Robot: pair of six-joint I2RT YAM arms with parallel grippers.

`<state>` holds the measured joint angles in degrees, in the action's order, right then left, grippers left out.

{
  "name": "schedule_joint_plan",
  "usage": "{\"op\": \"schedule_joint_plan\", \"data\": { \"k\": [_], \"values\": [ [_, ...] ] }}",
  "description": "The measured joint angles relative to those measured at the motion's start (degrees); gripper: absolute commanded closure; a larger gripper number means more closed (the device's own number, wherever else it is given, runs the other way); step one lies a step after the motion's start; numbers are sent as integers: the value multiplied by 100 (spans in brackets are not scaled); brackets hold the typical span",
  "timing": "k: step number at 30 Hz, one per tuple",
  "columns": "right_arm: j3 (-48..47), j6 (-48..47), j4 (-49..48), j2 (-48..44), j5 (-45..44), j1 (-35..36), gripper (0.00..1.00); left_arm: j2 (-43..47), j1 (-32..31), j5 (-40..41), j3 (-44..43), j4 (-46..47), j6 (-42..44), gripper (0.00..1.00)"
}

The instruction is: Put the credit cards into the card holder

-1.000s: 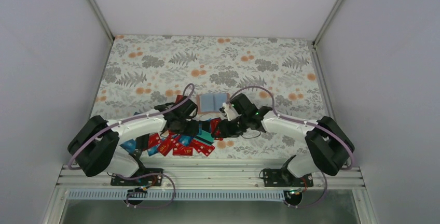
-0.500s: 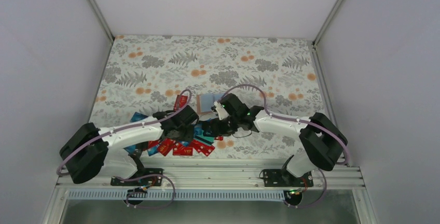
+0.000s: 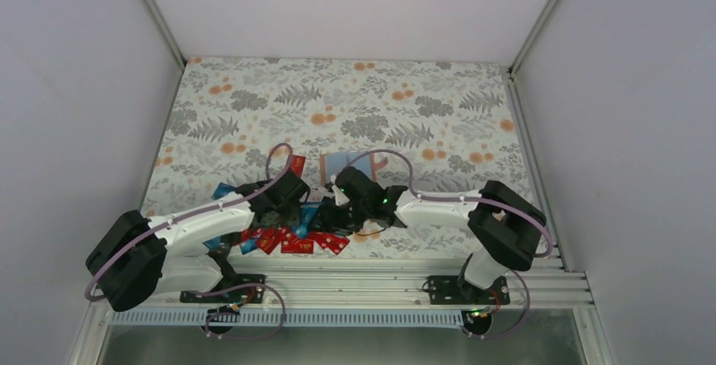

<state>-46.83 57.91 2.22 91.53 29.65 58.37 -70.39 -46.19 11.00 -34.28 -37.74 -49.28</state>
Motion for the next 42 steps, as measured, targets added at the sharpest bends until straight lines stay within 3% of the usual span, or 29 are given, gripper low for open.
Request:
{"op": "schedule_joint_plan", "data": {
  "k": [14,26,42],
  "values": [
    [11,1440,-645,772,-461,291,51,39,1169,-1283,332,1198,1150,74],
    [-35,1620,-728,1010,-546,293,52,-81,1233,-1891,404,1624,1532,90],
    [-85,1611,-737,1054,-586,293,52,-350,1233,-2149,564,1934,1552,91]
  ]
}}
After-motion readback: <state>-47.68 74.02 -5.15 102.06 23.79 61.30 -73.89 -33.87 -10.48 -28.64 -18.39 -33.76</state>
